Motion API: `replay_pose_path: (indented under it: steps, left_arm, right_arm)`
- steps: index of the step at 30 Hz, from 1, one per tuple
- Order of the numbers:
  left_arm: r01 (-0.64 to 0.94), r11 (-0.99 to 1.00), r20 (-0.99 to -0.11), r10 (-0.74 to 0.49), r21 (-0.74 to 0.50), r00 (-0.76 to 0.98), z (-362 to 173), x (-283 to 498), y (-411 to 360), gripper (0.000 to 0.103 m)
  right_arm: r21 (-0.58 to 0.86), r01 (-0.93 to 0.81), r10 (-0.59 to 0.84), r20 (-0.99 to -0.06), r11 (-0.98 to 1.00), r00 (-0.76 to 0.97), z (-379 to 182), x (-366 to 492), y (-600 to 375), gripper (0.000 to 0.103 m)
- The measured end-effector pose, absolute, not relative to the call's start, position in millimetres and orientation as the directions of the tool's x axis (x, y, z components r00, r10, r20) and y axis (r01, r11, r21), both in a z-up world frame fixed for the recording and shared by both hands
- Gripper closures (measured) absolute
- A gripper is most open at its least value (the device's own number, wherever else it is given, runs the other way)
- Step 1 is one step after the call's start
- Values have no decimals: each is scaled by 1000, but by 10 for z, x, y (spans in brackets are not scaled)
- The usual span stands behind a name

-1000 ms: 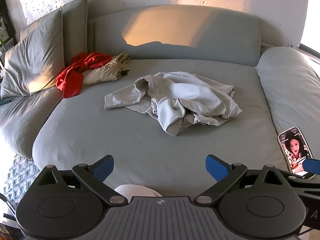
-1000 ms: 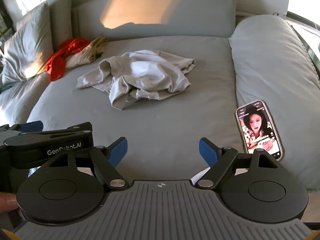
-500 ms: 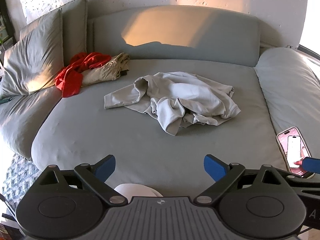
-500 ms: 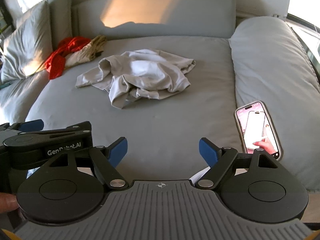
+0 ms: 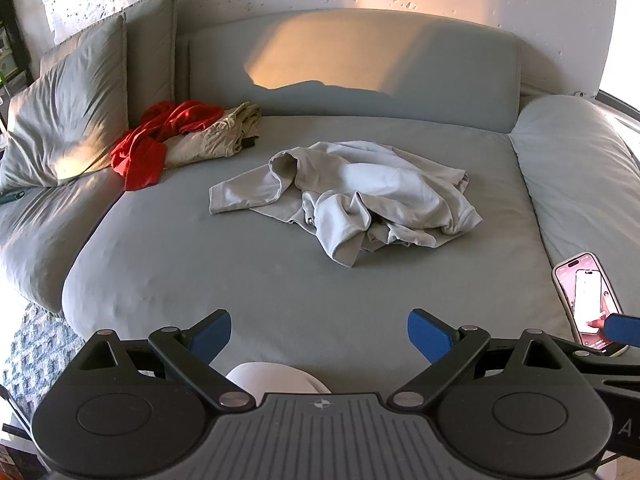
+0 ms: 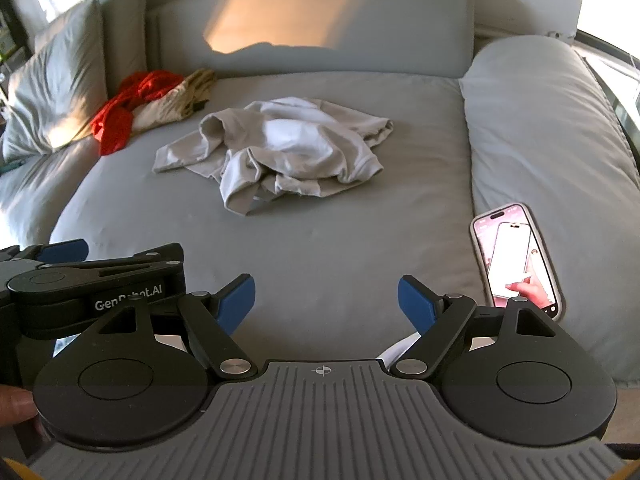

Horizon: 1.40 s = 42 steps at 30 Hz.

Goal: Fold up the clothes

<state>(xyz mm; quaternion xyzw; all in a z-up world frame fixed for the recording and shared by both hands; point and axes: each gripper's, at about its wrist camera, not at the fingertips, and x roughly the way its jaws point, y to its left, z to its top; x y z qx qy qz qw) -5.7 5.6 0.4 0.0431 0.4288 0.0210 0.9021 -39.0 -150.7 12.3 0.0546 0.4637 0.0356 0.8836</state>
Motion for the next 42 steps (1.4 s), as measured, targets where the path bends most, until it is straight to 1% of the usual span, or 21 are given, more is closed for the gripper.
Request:
replay_pose_path:
  steps: [42]
  left_arm:
    - [-16, 996, -785, 82, 92, 614, -70, -44, 91, 9]
  right_arm:
    - [126, -14, 113, -826, 992, 553, 63, -400, -1460, 20]
